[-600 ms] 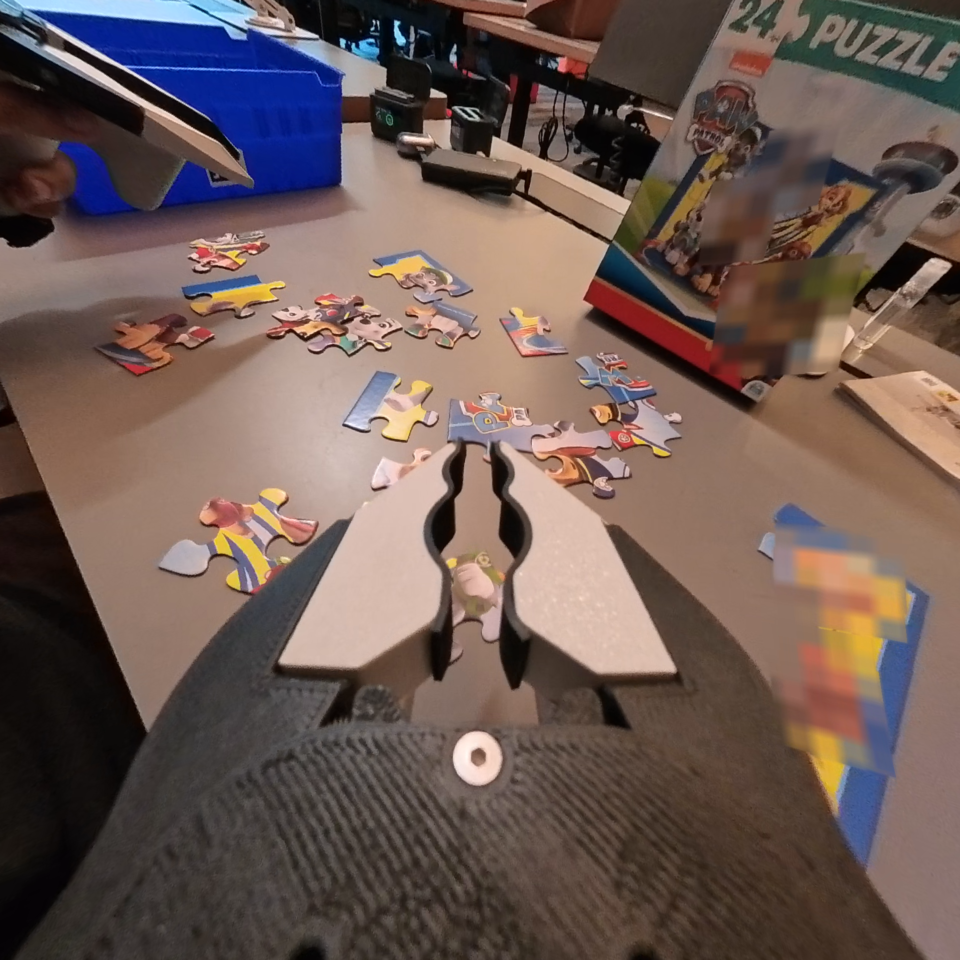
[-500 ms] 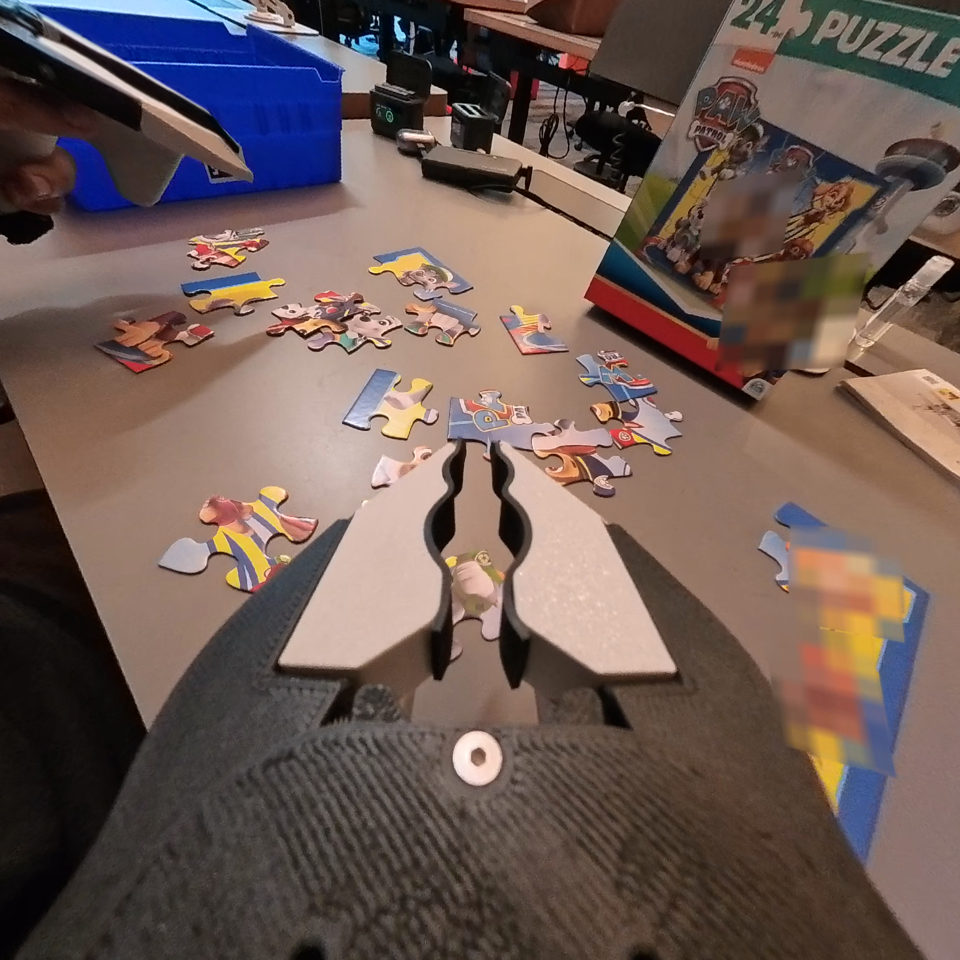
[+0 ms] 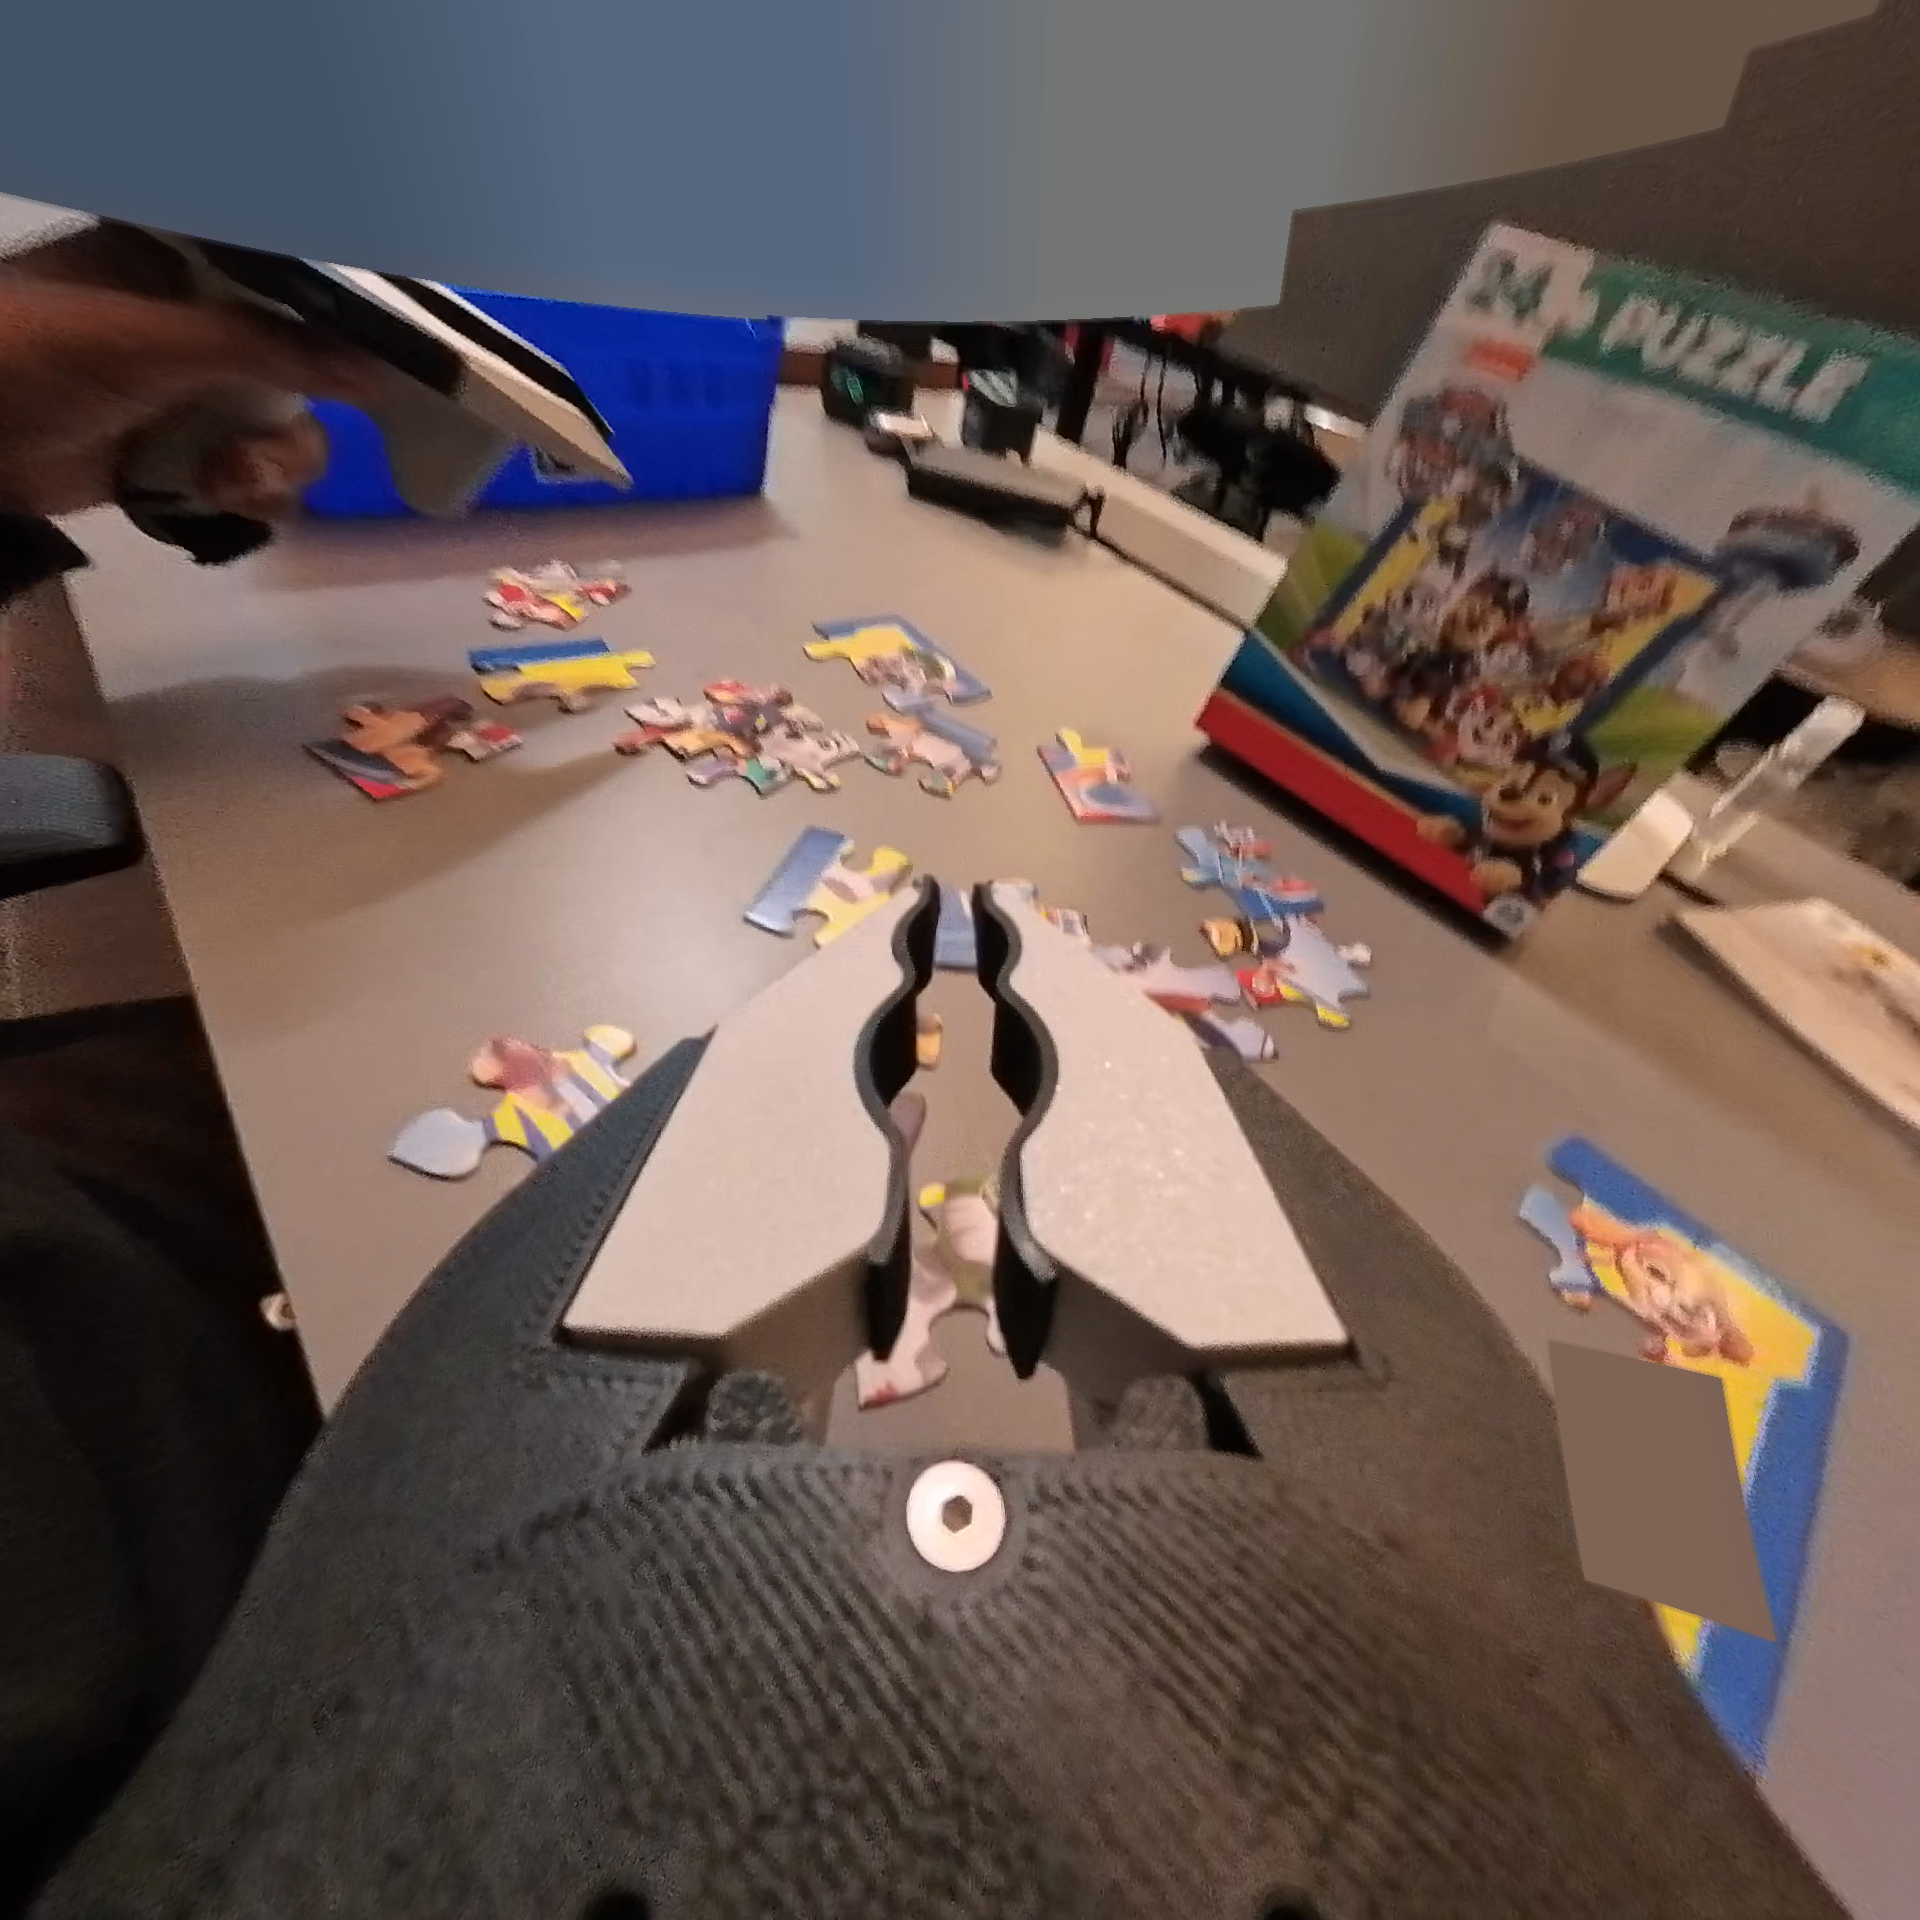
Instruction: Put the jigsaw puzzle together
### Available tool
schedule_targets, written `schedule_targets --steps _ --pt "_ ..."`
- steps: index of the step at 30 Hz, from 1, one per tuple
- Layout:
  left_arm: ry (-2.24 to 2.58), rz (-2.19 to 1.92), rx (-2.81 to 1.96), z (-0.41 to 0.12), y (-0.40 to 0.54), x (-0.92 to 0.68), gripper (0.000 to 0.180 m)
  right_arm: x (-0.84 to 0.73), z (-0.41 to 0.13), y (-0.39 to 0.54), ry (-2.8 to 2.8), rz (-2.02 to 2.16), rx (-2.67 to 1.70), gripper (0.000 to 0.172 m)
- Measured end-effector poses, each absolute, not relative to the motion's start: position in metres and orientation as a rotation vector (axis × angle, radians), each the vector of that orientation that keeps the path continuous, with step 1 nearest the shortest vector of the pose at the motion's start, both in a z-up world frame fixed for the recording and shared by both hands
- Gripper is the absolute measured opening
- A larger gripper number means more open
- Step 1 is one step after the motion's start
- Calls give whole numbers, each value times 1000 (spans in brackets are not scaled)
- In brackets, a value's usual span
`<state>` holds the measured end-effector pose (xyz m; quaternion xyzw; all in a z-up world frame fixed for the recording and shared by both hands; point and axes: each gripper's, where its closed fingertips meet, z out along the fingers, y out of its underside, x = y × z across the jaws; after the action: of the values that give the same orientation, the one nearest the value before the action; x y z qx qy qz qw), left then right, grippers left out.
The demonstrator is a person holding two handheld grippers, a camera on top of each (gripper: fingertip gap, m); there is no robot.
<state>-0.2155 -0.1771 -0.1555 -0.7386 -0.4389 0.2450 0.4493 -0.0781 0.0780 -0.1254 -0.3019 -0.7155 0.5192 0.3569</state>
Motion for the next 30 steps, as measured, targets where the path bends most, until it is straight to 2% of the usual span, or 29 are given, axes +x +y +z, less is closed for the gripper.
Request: schedule_targets --steps 10,30 --pt "-1082 600 -1826 -156 -177 -215 45 -60 -108 53 -1844 1465 -629 7" --pt "-1081 598 -1831 -157 -176 -214 45 -57 -111 44 -1874 1482 -592 10"
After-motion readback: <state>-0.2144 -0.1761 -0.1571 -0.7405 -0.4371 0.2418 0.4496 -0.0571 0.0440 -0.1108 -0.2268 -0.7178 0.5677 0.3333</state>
